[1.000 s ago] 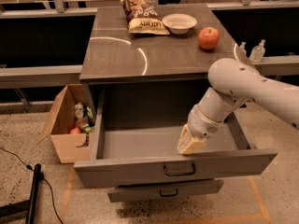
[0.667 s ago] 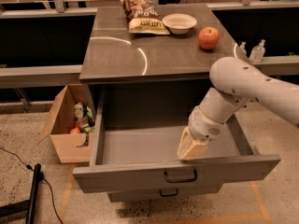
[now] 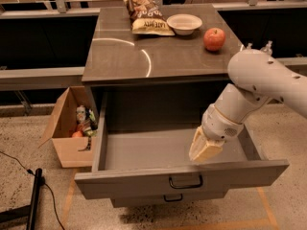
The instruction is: Open top drawer
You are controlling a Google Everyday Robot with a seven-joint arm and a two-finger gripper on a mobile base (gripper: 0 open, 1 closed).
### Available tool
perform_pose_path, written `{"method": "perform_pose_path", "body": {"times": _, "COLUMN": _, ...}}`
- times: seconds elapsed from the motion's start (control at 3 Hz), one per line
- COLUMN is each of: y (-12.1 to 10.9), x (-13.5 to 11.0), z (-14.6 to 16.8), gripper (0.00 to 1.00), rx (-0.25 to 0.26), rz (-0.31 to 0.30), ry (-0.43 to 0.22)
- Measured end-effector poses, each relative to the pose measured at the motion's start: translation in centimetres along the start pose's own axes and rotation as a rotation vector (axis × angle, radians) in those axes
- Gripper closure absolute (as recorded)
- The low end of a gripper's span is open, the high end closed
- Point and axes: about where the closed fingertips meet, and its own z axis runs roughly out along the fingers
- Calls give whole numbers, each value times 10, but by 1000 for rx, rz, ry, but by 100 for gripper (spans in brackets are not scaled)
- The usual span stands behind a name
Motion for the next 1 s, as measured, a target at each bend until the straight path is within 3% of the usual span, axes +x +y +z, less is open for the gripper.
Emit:
{"method": "perform_pose_path", "body": {"times": 0.33, "y": -23, "x": 24, "z": -35, "gripper": 100, "rx": 149, "rz": 53, "ry": 96}}
{"method": "perform_pose_path", "body": {"times": 0.67, "y": -25, "x": 38, "z": -38, "gripper": 84, "rx": 164, "rz": 56, "ry": 141}}
{"method": "perform_pose_path", "body": {"times": 1.0, "y": -25, "x": 37, "z": -37, "gripper": 60, "rx": 162, "rz": 55, "ry": 140}}
